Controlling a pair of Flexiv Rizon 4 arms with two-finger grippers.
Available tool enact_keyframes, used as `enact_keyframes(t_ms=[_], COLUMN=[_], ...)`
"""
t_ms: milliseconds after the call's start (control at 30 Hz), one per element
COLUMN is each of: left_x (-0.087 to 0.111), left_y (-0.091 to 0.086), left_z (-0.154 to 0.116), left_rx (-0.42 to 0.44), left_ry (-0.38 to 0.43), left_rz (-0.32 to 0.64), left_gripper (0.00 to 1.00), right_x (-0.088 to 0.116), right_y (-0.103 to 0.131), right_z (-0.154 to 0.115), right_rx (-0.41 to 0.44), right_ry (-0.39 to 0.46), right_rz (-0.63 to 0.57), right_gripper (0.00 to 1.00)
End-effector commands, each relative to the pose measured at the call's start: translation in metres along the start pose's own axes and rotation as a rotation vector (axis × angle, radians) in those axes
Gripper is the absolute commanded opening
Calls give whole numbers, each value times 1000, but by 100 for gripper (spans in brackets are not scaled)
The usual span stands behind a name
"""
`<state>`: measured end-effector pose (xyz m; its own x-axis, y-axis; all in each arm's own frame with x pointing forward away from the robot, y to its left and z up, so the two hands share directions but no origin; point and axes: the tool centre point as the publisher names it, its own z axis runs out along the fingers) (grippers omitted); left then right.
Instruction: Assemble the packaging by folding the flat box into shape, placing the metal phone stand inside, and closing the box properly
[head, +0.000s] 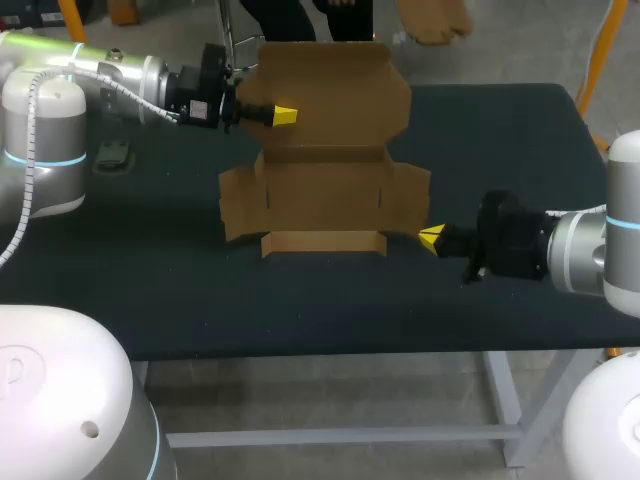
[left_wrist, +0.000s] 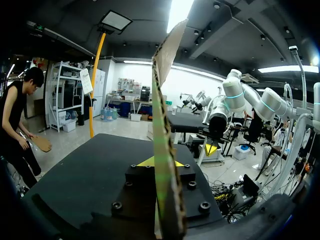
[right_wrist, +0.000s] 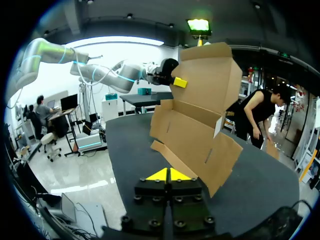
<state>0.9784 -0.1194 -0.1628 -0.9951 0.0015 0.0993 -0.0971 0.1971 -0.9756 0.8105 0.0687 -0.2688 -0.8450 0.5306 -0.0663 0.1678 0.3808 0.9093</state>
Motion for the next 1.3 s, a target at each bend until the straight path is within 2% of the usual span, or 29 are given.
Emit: enact_keyframes(t_ms=[33,500,800,933,1067,1300], left_x=[-7,-10,-10,-10,-10,-10], left_y=[3,16,16,16,16,16], left_z=[0,-2,-2,-2,-2,-2], left_rx=[-3,-23,-23,-23,-23,-23], left_ry=[25,-1,-1,-1,-1,-1], left_rz=[2,36,36,36,36,36], left_gripper=[0,0,0,0,0,0], right_x=[1,-2,-2,16,24,24], right_y=[0,-2,-2,-4,-6,-7], right_z=[12,20,20,46,67,100], right_rx=[4,18,18,-25,-53,-62], right_ry=[-8,-9,-9,-6,-4,13], right_rz=[-3,31,31,-67,-107,-91], right_gripper=[0,0,0,0,0,0])
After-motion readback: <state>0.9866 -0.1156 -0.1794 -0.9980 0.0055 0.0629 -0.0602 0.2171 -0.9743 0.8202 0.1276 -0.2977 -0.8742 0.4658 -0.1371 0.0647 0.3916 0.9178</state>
